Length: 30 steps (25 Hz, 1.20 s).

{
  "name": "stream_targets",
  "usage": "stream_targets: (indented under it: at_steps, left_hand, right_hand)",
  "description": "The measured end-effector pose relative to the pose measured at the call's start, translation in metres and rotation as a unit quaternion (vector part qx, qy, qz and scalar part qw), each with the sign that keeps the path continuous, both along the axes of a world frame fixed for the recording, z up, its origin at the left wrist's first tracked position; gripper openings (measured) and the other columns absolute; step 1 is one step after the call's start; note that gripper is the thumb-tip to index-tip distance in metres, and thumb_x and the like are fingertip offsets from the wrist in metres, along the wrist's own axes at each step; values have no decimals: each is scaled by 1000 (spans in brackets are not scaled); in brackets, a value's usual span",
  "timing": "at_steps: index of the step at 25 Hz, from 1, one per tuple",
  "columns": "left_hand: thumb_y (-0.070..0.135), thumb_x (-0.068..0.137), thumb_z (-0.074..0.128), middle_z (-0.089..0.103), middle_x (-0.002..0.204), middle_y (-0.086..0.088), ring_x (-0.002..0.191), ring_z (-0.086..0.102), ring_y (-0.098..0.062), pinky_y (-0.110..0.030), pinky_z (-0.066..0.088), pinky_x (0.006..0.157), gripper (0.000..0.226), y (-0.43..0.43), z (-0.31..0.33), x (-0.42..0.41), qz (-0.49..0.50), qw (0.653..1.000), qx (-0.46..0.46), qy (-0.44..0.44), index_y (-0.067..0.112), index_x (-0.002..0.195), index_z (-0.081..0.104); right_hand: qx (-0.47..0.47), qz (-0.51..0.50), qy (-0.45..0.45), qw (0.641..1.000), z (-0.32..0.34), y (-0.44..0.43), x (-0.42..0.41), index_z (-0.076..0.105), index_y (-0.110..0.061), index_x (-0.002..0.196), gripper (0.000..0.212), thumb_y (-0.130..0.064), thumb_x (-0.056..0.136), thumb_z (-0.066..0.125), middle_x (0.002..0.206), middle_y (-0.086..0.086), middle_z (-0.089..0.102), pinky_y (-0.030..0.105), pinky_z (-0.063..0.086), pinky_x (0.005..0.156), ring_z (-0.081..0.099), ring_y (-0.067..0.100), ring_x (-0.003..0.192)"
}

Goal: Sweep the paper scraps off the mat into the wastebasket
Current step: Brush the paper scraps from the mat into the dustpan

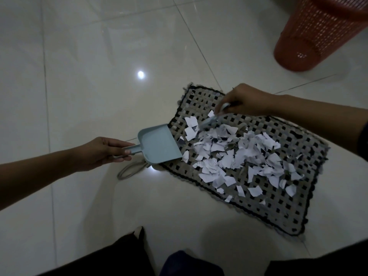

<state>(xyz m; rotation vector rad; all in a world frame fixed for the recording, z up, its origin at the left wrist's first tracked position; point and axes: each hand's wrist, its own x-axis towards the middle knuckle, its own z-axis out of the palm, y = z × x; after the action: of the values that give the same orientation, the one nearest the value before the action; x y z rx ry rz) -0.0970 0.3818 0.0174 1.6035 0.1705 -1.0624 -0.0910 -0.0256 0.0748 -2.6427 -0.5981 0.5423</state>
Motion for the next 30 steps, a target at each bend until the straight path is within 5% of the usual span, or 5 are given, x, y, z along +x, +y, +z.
stream_targets:
  at_steps: [7, 15, 20, 26, 30]
  left_hand:
    - [37, 15, 95, 76, 89, -8, 76, 72, -13, -14, 53, 61, 74, 10, -1, -7, 6, 1000, -5, 7, 18, 84, 78]
    - [36, 14, 95, 76, 88, -7, 75, 72, -12, -14, 54, 61, 75, 5, 0, 0, -5, 1000, -3, 0, 18, 84, 78]
    - [37, 14, 94, 75, 91, -7, 78, 72, -13, -14, 54, 62, 75, 3, 0, 1, -19, 1000, 0, -6, 18, 86, 78]
    - [35, 16, 95, 75, 95, -10, 79, 72, -15, -16, 55, 63, 76, 13, -3, -3, -8, 1000, 3, 2, 16, 88, 78]
    - [38, 18, 95, 75, 91, -11, 80, 72, -18, -19, 55, 63, 72, 15, -4, -6, -27, 1000, 4, -12, 18, 86, 78]
  right_hand:
    - [-3, 14, -53, 998, -24, 69, 29, 69, -9, 113, 26, -9, 88, 62, 113, 9, 71, 19, 40, 82, 66, 16, 97]
    - [-43, 100, 45, 993, -2, 21, -5, 71, -13, 108, 23, -9, 87, 64, 103, 5, 75, 36, 55, 86, 69, 15, 87]
    - [-8, 29, 0, 1000, 8, 26, 7, 70, -13, 108, 22, -10, 89, 61, 100, 4, 73, 11, 42, 69, 60, -11, 69]
    - [6, 25, -55, 998, -21, 79, 38, 68, -6, 112, 24, -11, 91, 58, 113, 13, 70, 29, 45, 89, 64, 24, 103]
    - [-27, 86, -31, 995, -25, 77, 27, 69, -10, 112, 24, -9, 90, 59, 110, 8, 72, 21, 38, 83, 59, 10, 90]
